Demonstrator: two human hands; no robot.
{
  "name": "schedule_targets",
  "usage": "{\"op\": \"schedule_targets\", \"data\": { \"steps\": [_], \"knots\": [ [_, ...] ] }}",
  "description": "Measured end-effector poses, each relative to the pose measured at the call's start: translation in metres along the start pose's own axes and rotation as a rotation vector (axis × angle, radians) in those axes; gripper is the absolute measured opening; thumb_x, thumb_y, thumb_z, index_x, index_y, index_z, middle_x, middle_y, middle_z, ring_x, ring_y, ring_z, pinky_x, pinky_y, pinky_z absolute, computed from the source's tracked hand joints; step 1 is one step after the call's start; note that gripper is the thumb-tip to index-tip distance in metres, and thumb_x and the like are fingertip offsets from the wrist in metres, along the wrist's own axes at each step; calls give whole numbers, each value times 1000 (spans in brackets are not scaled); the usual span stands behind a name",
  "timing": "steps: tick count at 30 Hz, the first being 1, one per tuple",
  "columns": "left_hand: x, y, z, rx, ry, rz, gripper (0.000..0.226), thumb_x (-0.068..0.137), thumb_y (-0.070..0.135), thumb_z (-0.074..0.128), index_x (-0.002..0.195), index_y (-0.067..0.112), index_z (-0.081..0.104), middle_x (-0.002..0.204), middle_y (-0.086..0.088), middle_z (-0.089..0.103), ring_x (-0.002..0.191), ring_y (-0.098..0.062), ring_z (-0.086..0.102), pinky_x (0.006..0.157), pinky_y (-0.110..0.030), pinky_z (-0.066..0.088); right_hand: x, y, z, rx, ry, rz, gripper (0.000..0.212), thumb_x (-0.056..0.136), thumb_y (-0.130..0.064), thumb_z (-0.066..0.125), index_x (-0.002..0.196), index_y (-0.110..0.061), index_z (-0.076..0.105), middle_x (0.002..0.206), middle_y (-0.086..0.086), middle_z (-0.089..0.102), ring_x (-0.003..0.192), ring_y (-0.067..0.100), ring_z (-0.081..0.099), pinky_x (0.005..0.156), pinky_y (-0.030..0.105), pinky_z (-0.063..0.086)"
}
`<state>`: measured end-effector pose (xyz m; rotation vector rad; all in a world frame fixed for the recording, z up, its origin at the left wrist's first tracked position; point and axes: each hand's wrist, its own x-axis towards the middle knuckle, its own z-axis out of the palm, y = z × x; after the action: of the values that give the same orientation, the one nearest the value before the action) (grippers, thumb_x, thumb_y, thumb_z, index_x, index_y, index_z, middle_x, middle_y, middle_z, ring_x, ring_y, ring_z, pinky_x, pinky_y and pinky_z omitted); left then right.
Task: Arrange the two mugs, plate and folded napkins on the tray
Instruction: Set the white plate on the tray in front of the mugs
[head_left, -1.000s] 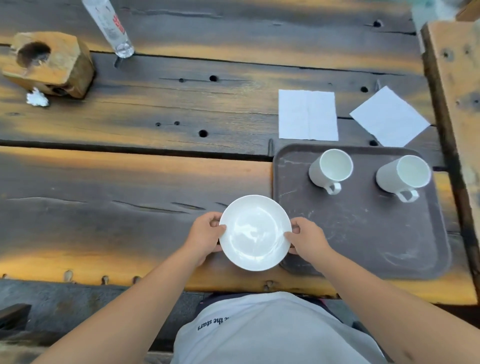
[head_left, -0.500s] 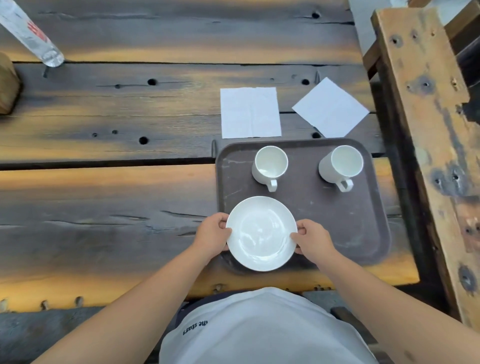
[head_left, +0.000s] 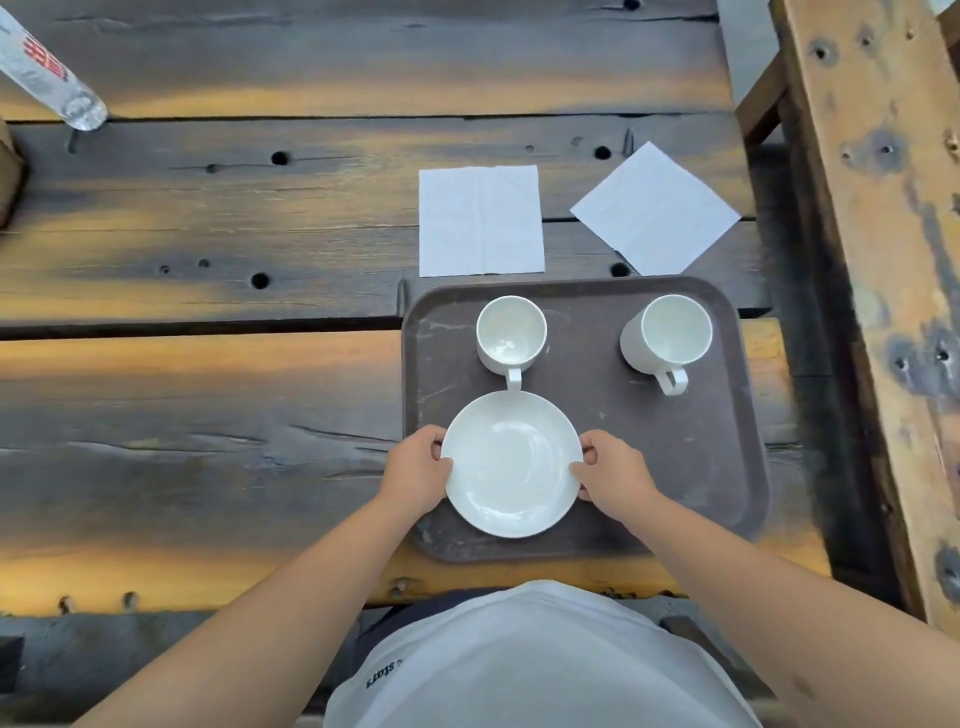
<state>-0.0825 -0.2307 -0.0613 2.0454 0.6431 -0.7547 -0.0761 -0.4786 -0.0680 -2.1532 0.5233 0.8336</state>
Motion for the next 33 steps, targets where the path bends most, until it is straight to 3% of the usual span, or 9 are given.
{"op": "schedule_targets", "data": {
  "steps": [8, 11, 15, 18, 22, 25, 27, 30, 33],
  "knots": [
    [-2, 2, -3, 119, -10, 43, 22, 86, 2, 57, 100, 20, 61, 78, -4, 60, 80, -27, 62, 75, -47, 57, 5, 0, -4, -91, -1, -3, 13, 86, -11, 60, 86, -23, 55, 80, 3, 64, 75, 22, 63, 72, 45, 59],
    [-3, 1, -4, 164, -36, 61, 18, 87, 4, 59, 100, 17, 61, 76, -3, 61, 73, -24, 61, 67, -38, 53, 5, 0, -6, -103, -5, 5, 9, 86, -13, 61, 85, -21, 56, 79, 2, 65, 74, 23, 64, 73, 46, 58],
    [-5, 2, -5, 186, -46, 71, 16, 88, 6, 59, 100, 18, 60, 79, -2, 62, 74, -21, 58, 60, -30, 44, 3, -1, -9, -111, -11, 9, 7, 84, -16, 63, 83, -20, 57, 77, 1, 66, 72, 22, 65, 70, 41, 57],
    [-6, 4, -7, 242, -27, 94, 22, 90, 13, 58, 113, 14, 58, 89, -1, 62, 83, -19, 55, 64, -30, 41, 1, -1, -13, -124, 2, -10, 11, 84, -19, 65, 90, -19, 57, 79, -2, 65, 75, 16, 61, 64, 31, 51],
    [-12, 10, -13, 368, 20, 175, 42, 92, 27, 55, 129, 9, 47, 119, -8, 53, 100, -23, 51, 82, -38, 47, -9, -6, -19, -222, 29, -116, 27, 86, -32, 67, 106, -25, 51, 93, -8, 58, 85, 14, 57, 71, 31, 50],
    [-19, 12, -19, 569, 47, 261, 62, 93, 45, 50, 146, 19, 30, 147, -3, 35, 125, -24, 45, 93, -44, 49, -20, -17, -24, -413, 20, -250, 29, 84, -42, 63, 107, -31, 49, 103, -10, 57, 91, 14, 56, 72, 38, 54],
    [-24, 14, -23, 675, 68, 330, 72, 91, 56, 45, 150, 25, 21, 157, -1, 22, 140, -25, 30, 101, -46, 44, -27, -25, -26, -540, 2, -329, 45, 82, -48, 63, 121, -32, 47, 124, -9, 53, 112, 19, 52, 80, 40, 52],
    [-31, 20, -27, 772, 84, 380, 84, 85, 71, 36, 153, 30, 10, 163, -3, 7, 148, -26, 12, 110, -47, 35, -35, -32, -27, -707, -32, -367, 81, 81, -60, 59, 147, -29, 25, 160, -1, 19, 144, 24, 20, 105, 45, 40],
    [-39, 28, -31, 869, 120, 420, 91, 79, 81, 23, 154, 34, 0, 164, -3, -7, 150, -28, -2, 115, -50, 21, -45, -39, -26, -792, -7, -401, 101, 74, -76, 51, 152, -28, 10, 163, 2, -4, 149, 22, -1, 114, 45, 26]
  ]
}}
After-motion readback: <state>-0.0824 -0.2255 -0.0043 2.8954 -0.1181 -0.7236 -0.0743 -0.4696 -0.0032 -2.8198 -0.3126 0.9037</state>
